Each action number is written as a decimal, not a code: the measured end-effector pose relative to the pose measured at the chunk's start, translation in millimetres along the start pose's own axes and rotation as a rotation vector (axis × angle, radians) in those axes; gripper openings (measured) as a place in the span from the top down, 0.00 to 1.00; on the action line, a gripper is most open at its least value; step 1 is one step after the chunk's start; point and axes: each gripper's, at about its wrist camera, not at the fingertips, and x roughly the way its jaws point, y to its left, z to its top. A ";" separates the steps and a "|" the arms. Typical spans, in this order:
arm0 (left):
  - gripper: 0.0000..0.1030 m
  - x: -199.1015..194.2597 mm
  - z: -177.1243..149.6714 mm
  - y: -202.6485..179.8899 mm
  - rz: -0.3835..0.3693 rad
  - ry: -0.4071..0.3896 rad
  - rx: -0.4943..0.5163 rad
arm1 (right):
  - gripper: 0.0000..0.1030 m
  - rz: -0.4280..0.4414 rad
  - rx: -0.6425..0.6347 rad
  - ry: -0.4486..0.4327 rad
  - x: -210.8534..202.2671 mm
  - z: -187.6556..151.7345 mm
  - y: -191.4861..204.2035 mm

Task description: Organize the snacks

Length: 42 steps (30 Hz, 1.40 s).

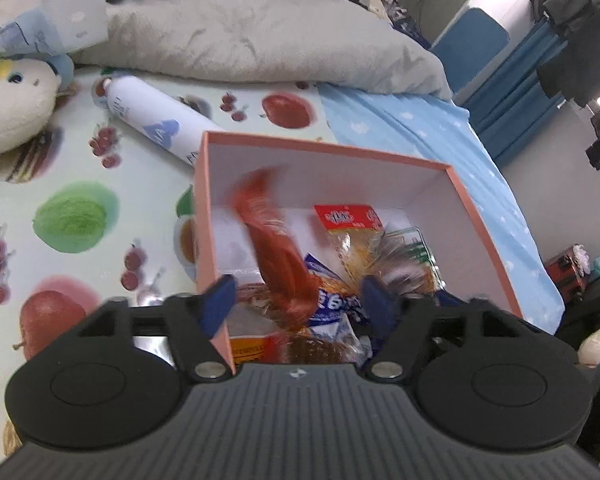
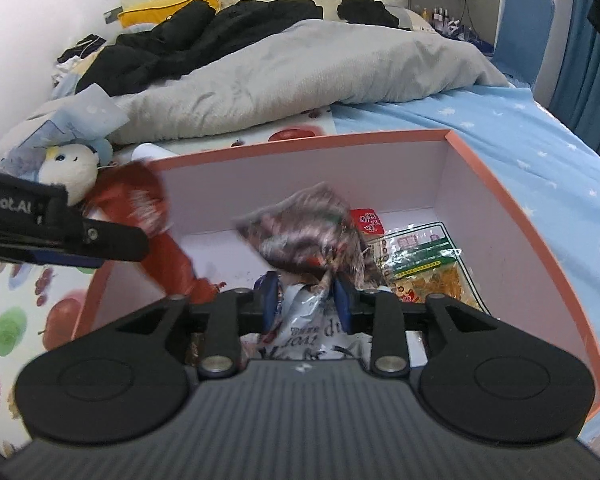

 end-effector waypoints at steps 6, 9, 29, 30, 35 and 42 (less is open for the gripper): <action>0.25 -23.8 4.9 -1.5 0.008 -0.049 0.029 | 0.41 0.014 0.016 -0.065 -25.8 9.8 0.7; 0.25 -45.8 7.8 -6.0 0.001 -0.088 0.047 | 0.41 0.020 0.021 -0.115 -48.3 18.3 1.3; 0.18 -179.6 -21.3 -48.9 -0.011 -0.323 0.225 | 0.41 0.031 0.067 -0.338 -177.7 18.1 3.9; 0.17 -183.7 -23.8 -49.6 -0.012 -0.331 0.229 | 0.41 0.032 0.072 -0.347 -181.4 18.4 4.6; 0.12 -197.5 -38.0 -50.6 0.010 -0.349 0.271 | 0.41 0.033 0.078 -0.382 -195.8 15.3 8.6; 0.01 -209.6 -58.0 -41.0 0.025 -0.351 0.269 | 0.41 0.036 0.096 -0.362 -198.3 -4.3 12.3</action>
